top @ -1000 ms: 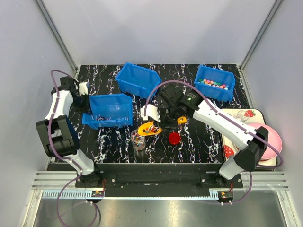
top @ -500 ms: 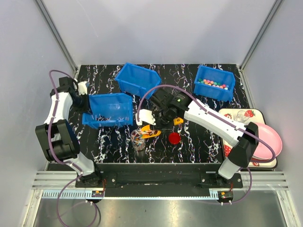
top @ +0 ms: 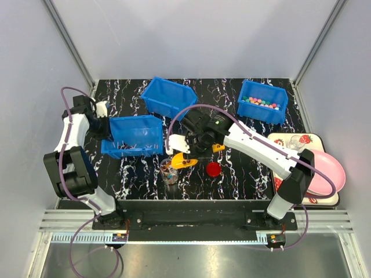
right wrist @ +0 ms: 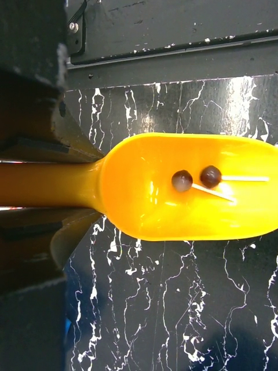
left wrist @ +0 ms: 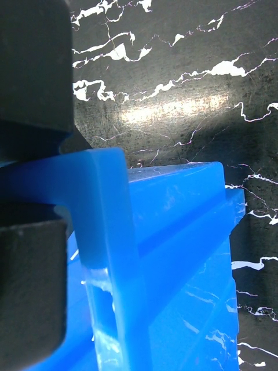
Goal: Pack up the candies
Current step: Place the fake candies in the packing bottle.
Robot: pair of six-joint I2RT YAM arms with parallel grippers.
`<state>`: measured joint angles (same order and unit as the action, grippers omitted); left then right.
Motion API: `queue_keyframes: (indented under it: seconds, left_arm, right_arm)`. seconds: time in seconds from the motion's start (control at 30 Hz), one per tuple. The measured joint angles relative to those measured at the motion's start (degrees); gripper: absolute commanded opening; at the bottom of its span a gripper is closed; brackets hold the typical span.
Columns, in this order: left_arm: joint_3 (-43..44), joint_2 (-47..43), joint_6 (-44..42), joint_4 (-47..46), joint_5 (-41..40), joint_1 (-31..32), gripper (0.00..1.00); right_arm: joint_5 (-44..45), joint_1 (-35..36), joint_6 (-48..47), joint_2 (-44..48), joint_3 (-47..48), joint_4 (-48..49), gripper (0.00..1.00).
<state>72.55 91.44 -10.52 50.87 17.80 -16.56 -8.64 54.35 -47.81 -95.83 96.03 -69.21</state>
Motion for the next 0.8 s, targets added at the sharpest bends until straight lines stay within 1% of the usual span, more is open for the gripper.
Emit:
queue_keyframes:
  seconds: [0.8]
  left_arm:
    - [-0.28, -0.76, -0.20, -0.76, -0.94, -0.02, 0.00]
  right_arm:
    - [6.56, 3.58, -1.90, -3.26, 5.22, -4.42, 0.00]
